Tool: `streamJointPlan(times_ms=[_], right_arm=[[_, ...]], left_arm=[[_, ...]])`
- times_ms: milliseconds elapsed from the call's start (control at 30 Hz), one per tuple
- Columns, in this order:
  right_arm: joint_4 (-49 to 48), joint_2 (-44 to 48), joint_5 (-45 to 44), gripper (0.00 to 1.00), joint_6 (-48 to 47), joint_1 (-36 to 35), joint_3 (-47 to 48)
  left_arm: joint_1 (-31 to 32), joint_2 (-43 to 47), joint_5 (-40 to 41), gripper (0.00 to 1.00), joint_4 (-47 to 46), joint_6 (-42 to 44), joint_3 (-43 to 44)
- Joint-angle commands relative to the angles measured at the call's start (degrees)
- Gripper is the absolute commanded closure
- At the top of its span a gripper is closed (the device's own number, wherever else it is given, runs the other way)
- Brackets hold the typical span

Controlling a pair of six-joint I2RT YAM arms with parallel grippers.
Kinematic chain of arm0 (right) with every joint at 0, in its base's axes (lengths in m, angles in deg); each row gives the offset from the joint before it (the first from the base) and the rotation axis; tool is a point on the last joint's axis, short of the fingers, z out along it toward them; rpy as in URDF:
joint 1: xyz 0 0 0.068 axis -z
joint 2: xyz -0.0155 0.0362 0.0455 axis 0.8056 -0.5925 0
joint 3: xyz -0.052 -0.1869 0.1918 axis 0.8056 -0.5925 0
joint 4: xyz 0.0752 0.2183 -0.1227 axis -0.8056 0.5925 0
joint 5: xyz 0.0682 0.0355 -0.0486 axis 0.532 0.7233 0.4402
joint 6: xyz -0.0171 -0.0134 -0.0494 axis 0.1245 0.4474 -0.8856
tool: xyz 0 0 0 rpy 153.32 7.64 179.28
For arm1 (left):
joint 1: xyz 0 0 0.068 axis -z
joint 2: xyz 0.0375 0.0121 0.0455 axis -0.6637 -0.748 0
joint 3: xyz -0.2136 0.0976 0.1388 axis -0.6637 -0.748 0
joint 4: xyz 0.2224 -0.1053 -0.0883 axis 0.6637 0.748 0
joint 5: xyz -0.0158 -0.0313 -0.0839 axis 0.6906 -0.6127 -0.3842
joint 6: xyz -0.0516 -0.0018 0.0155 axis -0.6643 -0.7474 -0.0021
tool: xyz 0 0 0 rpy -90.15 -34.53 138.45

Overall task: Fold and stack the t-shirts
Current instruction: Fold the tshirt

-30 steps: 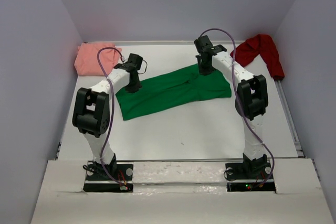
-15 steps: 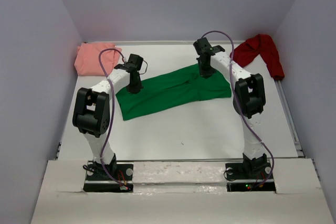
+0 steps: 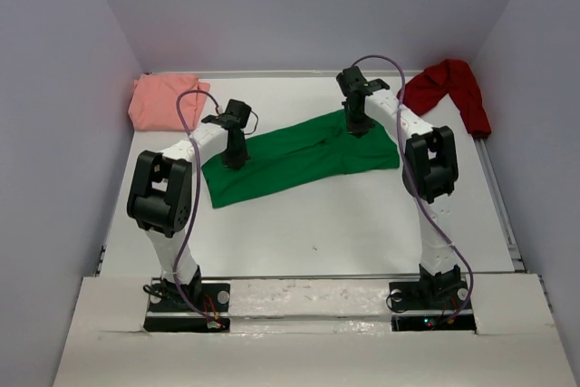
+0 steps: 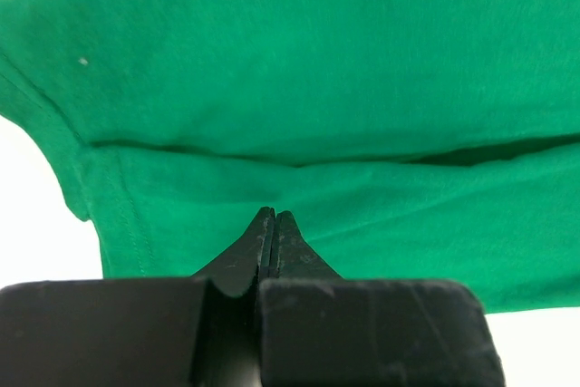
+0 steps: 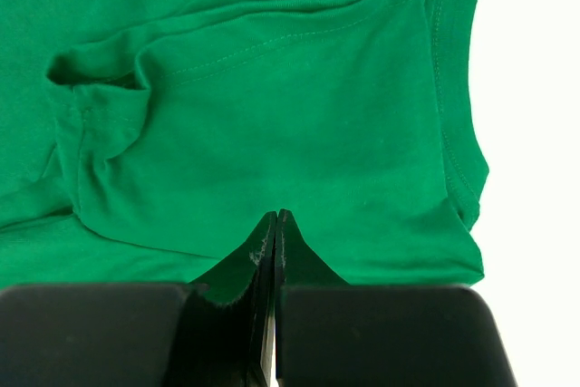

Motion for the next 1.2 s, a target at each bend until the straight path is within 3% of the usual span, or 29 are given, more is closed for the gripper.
streamJointPlan(times_ms=[0, 500, 700, 967, 1167], right_arm=[[0.4, 0.0, 0.6, 1.00, 0.5, 0.3, 2.3], [1.2, -5.3, 2.1, 1.00, 0.2, 0.9, 4.1], [1.7, -7.6, 2.1, 1.00, -0.4, 1.4, 4.9], [4.2, -14.5, 2.3, 1.00, -3.6, 2.4, 14.1], [4.3, -17.9, 3.7, 1.00, -6.6, 3.0, 18.9]], left_arm=[[1.0, 0.9, -0.7, 1.00, 0.7, 0.0, -1.4], [1.1, -8.8, 0.3, 1.00, 5.3, -1.1, 5.0], [1.1, -8.3, -1.1, 1.00, 5.0, -1.8, 1.8], [2.6, -5.0, -3.5, 1.00, 5.2, -4.4, -4.3], [7.5, -1.6, -5.6, 1.00, 6.5, -7.6, -8.0]])
